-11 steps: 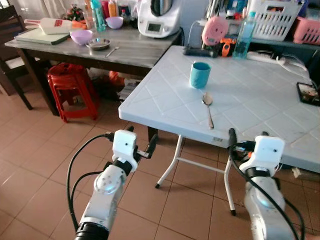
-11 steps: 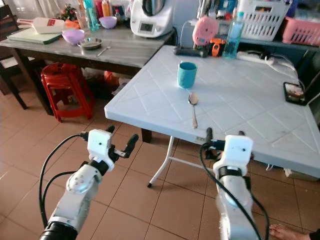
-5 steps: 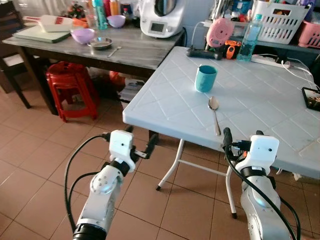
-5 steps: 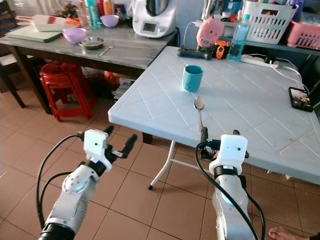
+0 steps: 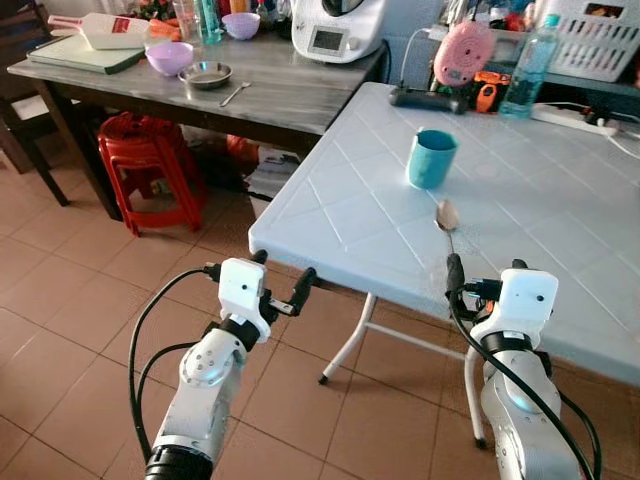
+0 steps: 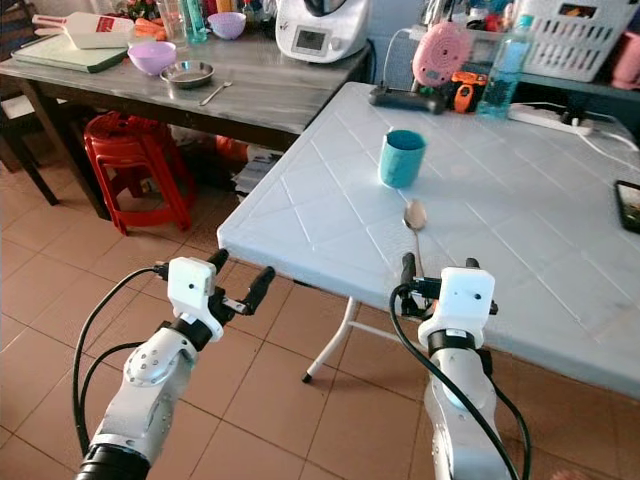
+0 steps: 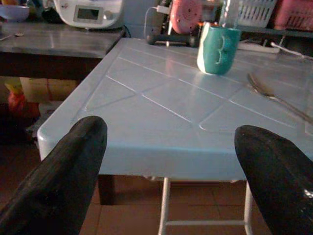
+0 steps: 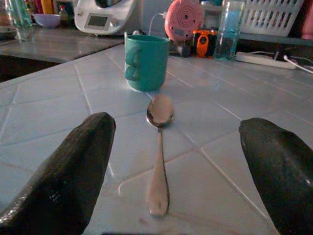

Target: Setting the table

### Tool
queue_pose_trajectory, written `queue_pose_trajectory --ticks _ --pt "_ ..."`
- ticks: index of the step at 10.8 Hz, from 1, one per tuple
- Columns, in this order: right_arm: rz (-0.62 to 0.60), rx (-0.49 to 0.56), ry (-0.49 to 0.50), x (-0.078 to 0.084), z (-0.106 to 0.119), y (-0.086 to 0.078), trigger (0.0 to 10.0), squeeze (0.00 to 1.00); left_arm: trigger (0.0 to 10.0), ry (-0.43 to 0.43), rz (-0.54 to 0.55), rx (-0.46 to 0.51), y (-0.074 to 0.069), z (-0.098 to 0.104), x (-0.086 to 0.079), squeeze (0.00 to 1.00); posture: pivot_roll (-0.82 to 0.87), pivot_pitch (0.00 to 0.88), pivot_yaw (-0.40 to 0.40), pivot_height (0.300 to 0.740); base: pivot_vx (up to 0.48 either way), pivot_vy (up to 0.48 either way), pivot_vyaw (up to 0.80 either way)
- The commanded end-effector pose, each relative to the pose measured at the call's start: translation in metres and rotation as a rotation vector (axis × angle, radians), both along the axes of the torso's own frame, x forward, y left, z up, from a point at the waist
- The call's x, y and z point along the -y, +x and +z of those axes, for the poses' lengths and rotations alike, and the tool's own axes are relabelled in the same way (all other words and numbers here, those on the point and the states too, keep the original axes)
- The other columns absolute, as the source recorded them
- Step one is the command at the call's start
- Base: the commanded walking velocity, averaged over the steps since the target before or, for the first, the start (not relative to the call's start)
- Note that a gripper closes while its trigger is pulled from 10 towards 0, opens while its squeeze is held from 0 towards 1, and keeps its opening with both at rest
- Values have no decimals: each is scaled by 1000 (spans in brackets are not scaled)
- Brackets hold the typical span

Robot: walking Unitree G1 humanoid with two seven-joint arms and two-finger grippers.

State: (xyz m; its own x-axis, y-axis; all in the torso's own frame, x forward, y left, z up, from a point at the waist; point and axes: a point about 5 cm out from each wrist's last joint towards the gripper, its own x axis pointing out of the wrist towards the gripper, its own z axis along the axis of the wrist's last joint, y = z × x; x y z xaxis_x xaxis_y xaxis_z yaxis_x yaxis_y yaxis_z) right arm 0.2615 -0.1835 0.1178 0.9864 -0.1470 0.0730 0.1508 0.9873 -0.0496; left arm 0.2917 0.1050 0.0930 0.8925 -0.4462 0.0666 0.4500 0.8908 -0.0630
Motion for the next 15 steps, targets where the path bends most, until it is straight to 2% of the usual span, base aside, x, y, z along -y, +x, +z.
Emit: queue_pose_trajectory --ticks 1,9,10,11,12,13,15 --pt "12 6 -1 -3 2 0 10000 369 10000 9 -7 1 -1 1 -2 0 36 0 0 740 334 0 0" --pt "12 -10 2 -4 0 -1 10000 369 10000 9 -22 -9 -2 0 1 0 33 0 1 740 330 0 0" --pt "17 -24 7 -5 -2 -1 10000 353 10000 -6 -33 -7 -3 0 2 0 34 0 1 740 0 0 0" --pt "32 -48 18 -7 -7 -2 10000 263 10000 8 -46 -11 -5 -1 0 0 34 0 1 740 0 0 0" --pt "54 -69 27 -10 -10 -2 10000 55 10000 32 -72 -12 -7 -4 -3 0 35 0 2 740 0 0 0" --pt "62 -86 30 -11 -13 -3 10000 0 10000 52 -121 -11 -11 -5 -5 0 35 0 3 740 0 0 0" --pt "39 -132 11 -7 -19 -4 10000 0 10000 74 -213 -43 -19 -9 -7 0 34 0 3 740 0 0 0"
